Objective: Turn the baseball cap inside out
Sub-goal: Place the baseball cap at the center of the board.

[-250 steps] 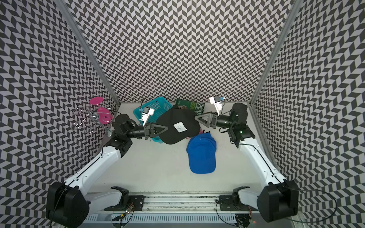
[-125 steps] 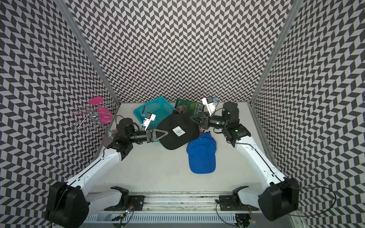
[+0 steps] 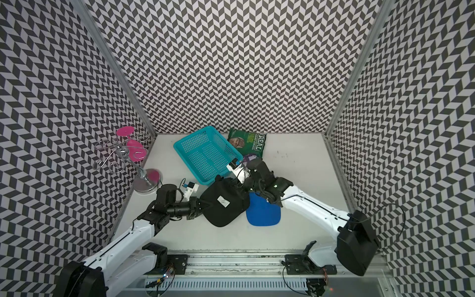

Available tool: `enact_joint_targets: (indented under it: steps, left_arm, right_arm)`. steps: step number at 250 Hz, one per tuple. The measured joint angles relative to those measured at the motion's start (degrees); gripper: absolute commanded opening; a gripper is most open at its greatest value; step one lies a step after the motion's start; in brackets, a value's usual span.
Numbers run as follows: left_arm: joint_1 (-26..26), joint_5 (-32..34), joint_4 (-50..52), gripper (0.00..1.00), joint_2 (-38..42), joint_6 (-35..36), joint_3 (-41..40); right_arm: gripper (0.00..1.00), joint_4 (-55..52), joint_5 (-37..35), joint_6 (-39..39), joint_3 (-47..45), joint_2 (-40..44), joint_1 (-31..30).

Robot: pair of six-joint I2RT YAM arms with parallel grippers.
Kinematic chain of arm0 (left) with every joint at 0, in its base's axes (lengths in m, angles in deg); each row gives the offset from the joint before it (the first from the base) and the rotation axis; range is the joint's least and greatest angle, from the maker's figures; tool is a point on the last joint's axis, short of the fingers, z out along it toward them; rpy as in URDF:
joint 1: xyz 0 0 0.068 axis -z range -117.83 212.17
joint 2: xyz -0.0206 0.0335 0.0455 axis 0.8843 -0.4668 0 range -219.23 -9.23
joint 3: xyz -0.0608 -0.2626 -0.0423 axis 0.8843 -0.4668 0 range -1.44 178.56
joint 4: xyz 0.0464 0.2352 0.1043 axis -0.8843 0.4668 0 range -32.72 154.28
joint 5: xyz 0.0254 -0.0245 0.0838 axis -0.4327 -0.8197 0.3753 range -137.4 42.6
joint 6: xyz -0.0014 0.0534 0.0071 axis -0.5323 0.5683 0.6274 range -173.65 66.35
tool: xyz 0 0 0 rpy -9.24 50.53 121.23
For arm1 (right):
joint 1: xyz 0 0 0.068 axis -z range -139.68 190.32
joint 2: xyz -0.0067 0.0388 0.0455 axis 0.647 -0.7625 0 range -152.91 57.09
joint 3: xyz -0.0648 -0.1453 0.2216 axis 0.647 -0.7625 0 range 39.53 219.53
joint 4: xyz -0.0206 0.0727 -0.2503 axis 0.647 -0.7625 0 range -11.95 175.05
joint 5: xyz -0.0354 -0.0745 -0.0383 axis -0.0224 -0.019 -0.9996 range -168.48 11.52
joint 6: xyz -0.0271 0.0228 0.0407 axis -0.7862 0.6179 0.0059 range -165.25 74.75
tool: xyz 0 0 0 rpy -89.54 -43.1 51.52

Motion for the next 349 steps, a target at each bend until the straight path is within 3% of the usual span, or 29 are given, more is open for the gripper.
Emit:
enact_joint_targets:
  steps: [30,70,107,131,215,257,349]
  left_arm:
    - [0.0,1.75,3.67,0.16,1.31,-0.68,-2.86]
    - [0.02,5.46,8.85,0.39,3.72,-1.07,-3.45]
    - [0.0,10.47,12.96,0.79,5.92,-0.96,-3.39]
    - [0.0,14.25,16.22,1.0,7.15,-1.31,-2.89]
    - [-0.74,32.04,29.79,1.0,9.09,-0.09,9.05]
    - [-1.11,39.23,33.31,1.0,11.85,-0.33,11.19]
    - [-1.57,44.37,37.16,1.0,13.51,-1.16,11.19]
  right_arm:
    - [0.11,0.39,-3.02,-2.01,-0.15,-2.56,-2.49]
    - [0.11,0.96,-6.32,-4.04,0.02,-6.38,-4.83]
    - [0.12,2.36,-7.87,-5.44,1.29,-9.35,-6.43]
    - [0.12,3.3,-8.66,-6.29,1.9,-10.56,-7.63]
    - [0.14,3.72,-12.66,-10.12,6.88,-16.31,-10.08]
    - [0.14,3.34,-13.68,-11.41,9.75,-17.66,-11.52]
    - [0.15,3.17,-13.18,-13.0,11.39,-19.5,-11.91]
